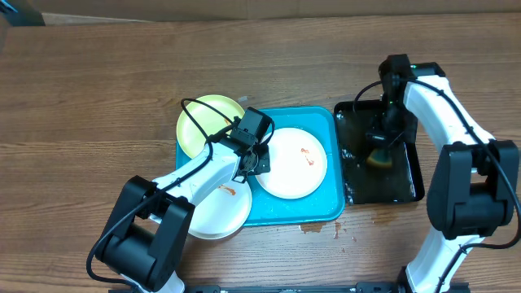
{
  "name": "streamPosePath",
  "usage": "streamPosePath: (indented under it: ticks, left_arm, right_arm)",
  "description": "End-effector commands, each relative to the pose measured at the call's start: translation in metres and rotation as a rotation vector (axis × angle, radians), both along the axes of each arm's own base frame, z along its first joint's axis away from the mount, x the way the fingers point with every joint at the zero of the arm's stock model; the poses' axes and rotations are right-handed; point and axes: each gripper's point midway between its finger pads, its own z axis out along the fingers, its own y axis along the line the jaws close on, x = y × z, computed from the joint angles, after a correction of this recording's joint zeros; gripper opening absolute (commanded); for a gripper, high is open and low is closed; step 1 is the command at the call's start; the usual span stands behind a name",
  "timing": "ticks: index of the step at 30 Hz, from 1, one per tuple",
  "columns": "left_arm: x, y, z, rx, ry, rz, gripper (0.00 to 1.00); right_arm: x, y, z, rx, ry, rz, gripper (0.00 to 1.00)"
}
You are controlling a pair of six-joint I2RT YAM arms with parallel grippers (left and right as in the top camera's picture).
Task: Clean dirty plates on tray and stack at the side
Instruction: 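Grasp the yellow-green sponge in the water with the right gripper, then lift the sponge and carry it over the held pink-white plate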
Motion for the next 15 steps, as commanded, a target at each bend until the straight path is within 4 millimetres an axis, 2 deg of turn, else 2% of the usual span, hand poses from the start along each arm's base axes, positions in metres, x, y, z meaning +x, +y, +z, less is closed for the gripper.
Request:
streamPosePath:
  ticks: [1,3,6,10,15]
  left_arm:
    - [0.000,-0.003,-0.004,0.006,0.008,-0.012,0.10]
    - [0.000,-0.003,-0.004,0.006,0.008,-0.012,0.11]
    - [0.000,-0.003,-0.004,0.006,0.008,-0.012,0.13]
    - [0.000,-0.002,-0.004,0.007,0.010,-0.012,0.15]
    - [-0.001,-0.002,-0.004,0.008,0.011,-0.012,0.16]
  right_arm:
    - [0.007,-0.001,0.014,-0.105,-0.063,0.009,0.04]
    - [0.007,0.005,0.014,-0.109,-0.059,0.077,0.04]
    - [0.006,0.011,0.013,-0.092,-0.055,0.090,0.04]
    - [-0.005,0.015,0.010,-0.056,-0.006,0.119,0.04]
    - [-0.013,0.013,-0.008,-0.050,0.017,0.187,0.04]
